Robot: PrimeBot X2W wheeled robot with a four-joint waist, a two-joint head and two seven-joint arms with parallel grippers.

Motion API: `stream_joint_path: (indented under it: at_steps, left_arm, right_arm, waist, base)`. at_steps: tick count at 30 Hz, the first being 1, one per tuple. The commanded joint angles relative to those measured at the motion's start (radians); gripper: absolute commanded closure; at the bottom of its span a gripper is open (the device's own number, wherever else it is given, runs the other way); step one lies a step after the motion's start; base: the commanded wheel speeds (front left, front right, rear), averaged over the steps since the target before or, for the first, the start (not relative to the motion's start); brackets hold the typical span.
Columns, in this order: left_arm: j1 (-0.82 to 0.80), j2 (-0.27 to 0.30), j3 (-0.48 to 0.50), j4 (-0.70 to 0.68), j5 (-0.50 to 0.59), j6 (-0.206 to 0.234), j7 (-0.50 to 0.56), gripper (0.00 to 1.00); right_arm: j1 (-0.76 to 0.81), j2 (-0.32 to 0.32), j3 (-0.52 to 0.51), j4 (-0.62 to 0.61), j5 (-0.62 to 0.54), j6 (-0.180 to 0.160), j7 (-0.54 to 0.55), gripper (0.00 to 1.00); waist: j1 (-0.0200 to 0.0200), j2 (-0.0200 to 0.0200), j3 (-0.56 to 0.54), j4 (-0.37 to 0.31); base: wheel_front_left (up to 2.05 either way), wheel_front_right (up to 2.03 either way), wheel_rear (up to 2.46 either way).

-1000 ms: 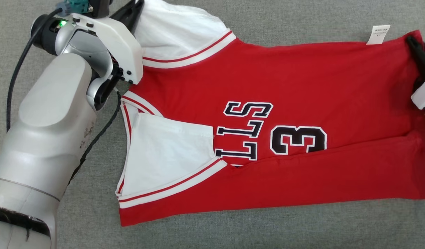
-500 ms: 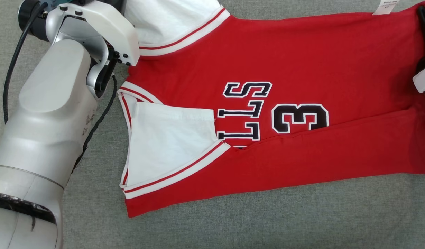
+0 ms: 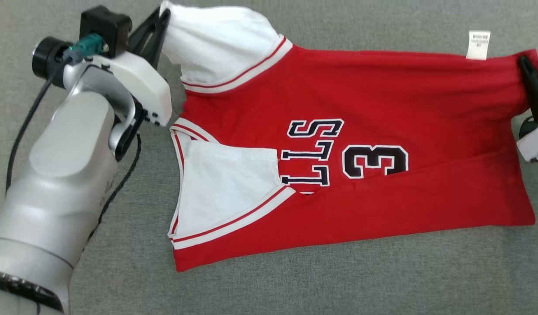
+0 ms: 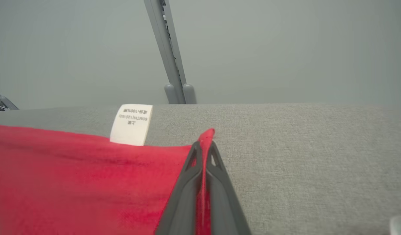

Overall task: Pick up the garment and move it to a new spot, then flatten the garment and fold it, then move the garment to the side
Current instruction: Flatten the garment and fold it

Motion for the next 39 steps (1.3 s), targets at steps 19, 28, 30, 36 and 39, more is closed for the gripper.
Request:
stream_joint_path:
  at_steps: [19, 28, 30, 36, 39]
  left_arm:
    - [0.416, 0.192, -0.085, -0.467, -0.042, 0.047, 0.177, 1.0]
    - [0.558, 0.291, -0.14, -0.689, -0.064, 0.085, 0.347, 1.0]
    - [0.576, 0.305, -0.15, -0.72, -0.073, 0.092, 0.378, 1.0]
    - [0.611, 0.336, -0.164, -0.776, -0.1, 0.1, 0.445, 1.0]
    - [0.622, 0.354, -0.169, -0.79, -0.105, 0.107, 0.48, 1.0]
  right_arm:
    - [0.244, -0.133, 0.06, -0.118, 0.032, 0.0, -0.01, 1.0]
    - [0.285, -0.186, 0.17, -0.163, 0.033, 0.0, 0.014, 1.0]
    - [0.282, -0.192, 0.195, -0.169, 0.032, 0.0, 0.024, 1.0]
    - [0.268, -0.215, 0.271, -0.185, 0.024, 0.0, 0.067, 1.0]
    - [0.263, -0.224, 0.3, -0.188, 0.034, 0.0, 0.082, 1.0]
  waist:
    - [0.0, 0.0, -0.178, 0.044]
    - [0.0, 0.0, -0.205, 0.036]
    - [0.0, 0.0, -0.207, 0.032]
    - [0.0, 0.0, -0.211, 0.02]
    - [0.0, 0.0, -0.214, 0.014]
  base:
    - [0.0, 0.0, 0.0]
    - [0.0, 0.0, 0.0]
    - [0.0, 0.0, 0.0]
    - [0.0, 0.0, 0.0]
    - [0.0, 0.0, 0.0]
